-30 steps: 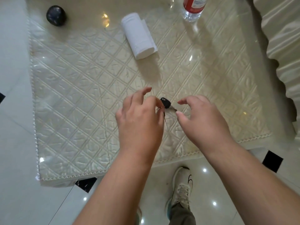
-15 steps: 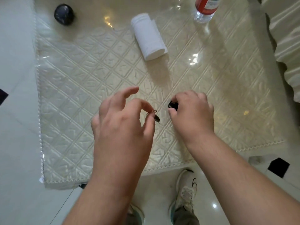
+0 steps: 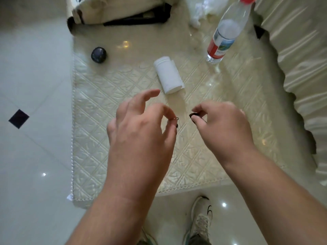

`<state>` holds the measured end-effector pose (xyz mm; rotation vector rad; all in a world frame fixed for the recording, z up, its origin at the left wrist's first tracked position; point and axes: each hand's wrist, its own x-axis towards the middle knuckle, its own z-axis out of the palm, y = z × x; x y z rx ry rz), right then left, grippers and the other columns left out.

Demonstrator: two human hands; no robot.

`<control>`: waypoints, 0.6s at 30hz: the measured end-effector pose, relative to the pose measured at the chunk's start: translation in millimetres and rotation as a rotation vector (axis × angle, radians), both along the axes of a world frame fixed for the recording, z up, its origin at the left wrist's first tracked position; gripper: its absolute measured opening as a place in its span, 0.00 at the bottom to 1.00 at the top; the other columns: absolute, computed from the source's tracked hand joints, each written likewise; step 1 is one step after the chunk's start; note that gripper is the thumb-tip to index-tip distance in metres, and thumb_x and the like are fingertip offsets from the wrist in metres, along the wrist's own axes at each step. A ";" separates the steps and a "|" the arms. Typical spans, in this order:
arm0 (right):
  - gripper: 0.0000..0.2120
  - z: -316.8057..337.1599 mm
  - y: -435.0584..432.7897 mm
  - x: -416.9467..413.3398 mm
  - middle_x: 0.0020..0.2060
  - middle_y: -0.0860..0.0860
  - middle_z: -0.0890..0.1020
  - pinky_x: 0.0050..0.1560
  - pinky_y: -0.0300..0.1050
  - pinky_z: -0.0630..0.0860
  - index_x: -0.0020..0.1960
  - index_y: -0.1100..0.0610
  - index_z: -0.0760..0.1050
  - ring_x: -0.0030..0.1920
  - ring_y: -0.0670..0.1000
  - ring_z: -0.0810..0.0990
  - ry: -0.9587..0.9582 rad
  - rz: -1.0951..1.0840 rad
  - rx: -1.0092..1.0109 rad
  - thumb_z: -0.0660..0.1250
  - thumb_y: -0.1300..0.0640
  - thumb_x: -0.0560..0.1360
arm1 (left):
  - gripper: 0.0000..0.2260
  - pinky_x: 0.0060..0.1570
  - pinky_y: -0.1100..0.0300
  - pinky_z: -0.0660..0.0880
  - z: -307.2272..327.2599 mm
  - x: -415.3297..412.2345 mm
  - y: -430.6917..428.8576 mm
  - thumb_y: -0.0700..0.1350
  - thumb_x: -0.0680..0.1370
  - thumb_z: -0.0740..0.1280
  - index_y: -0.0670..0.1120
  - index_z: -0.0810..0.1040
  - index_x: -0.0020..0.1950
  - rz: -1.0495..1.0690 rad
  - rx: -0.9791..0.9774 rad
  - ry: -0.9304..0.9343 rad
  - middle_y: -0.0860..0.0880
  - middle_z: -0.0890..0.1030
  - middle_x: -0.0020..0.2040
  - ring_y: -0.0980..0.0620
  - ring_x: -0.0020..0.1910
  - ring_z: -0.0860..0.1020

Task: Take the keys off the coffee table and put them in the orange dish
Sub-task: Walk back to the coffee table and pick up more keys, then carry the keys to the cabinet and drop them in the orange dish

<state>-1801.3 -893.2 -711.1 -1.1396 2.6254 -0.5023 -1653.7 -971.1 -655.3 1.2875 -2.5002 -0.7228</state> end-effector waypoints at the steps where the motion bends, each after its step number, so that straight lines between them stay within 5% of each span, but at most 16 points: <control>1: 0.06 20.8 -0.4 -0.6 0.42 0.45 0.85 0.50 0.52 0.74 0.51 0.47 0.83 0.49 0.54 0.79 0.001 0.005 -0.032 0.70 0.50 0.75 | 0.03 0.53 0.51 0.60 15.9 -1.8 -2.2 0.55 0.74 0.68 0.59 0.77 0.47 -0.002 -0.014 0.009 0.60 0.69 0.68 0.54 0.67 0.65; 9: 0.01 230.1 4.7 -10.7 0.37 0.45 0.81 0.43 0.49 0.71 0.46 0.48 0.80 0.40 0.53 0.76 0.120 -0.005 -0.212 0.71 0.53 0.74 | 0.02 0.56 0.53 0.58 203.3 -14.6 -8.6 0.56 0.73 0.69 0.61 0.79 0.45 -0.070 -0.080 0.054 0.60 0.67 0.71 0.56 0.70 0.59; 18: 0.03 490.1 54.8 2.6 0.44 0.43 0.79 0.44 0.49 0.67 0.47 0.45 0.77 0.50 0.52 0.74 0.182 0.039 -0.263 0.69 0.48 0.75 | 0.02 0.58 0.55 0.55 449.3 8.6 16.4 0.59 0.72 0.69 0.63 0.79 0.43 -0.104 -0.205 0.154 0.66 0.67 0.68 0.61 0.69 0.57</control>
